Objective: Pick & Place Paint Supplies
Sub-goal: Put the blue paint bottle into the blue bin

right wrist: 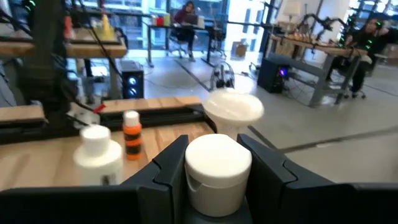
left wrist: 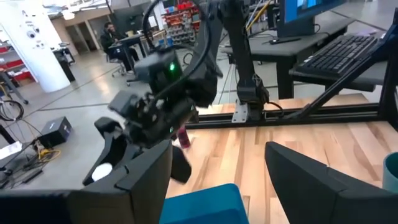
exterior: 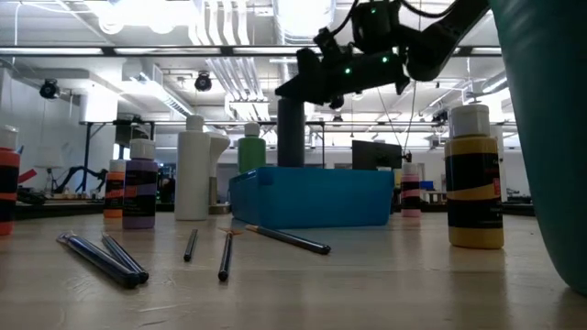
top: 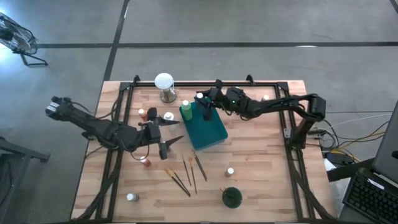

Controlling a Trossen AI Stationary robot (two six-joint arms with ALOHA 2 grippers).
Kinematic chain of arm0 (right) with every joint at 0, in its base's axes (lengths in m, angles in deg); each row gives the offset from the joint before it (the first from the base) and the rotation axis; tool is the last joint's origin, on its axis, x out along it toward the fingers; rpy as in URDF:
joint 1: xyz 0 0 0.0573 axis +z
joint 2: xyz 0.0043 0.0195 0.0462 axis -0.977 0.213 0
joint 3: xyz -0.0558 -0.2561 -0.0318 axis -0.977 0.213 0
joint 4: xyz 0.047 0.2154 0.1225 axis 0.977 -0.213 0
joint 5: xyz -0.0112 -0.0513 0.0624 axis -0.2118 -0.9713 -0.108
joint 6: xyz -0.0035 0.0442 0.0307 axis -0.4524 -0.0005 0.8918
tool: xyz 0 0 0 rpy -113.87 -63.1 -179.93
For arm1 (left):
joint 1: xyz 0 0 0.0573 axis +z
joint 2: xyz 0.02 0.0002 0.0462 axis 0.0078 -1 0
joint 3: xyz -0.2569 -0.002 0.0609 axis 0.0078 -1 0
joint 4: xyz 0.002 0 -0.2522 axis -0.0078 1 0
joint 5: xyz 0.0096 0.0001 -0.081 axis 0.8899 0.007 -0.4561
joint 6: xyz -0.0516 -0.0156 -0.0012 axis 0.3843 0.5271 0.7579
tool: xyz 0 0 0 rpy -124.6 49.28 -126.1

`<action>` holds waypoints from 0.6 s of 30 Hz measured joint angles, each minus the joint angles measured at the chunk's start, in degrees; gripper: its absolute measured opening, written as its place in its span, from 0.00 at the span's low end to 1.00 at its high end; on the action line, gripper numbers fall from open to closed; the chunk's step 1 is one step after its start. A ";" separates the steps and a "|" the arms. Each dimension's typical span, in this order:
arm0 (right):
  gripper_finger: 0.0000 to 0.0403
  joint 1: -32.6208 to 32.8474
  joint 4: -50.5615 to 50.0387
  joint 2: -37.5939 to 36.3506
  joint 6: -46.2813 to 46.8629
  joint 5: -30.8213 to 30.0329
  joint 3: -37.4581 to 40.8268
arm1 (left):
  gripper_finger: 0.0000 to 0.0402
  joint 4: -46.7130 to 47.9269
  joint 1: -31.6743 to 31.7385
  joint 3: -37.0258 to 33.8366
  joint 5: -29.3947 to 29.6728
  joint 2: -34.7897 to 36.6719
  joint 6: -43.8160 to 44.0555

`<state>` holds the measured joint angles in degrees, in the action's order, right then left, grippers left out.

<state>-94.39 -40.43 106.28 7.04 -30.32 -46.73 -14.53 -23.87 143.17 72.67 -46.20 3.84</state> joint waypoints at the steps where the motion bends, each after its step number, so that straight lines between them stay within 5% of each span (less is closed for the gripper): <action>1: 0.28 -0.06 0.53 0.83 -0.19 -0.72 -0.31 | 0.65 0.12 0.00 0.00 0.00 0.24 -0.10; 18: 0.28 -2.16 2.17 3.67 1.29 -0.12 -0.93 | 0.65 0.04 0.04 0.00 -0.03 1.41 -0.23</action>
<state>-96.54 -38.26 109.95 8.33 -30.44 -47.66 -14.50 -23.83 143.17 72.63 -44.79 3.61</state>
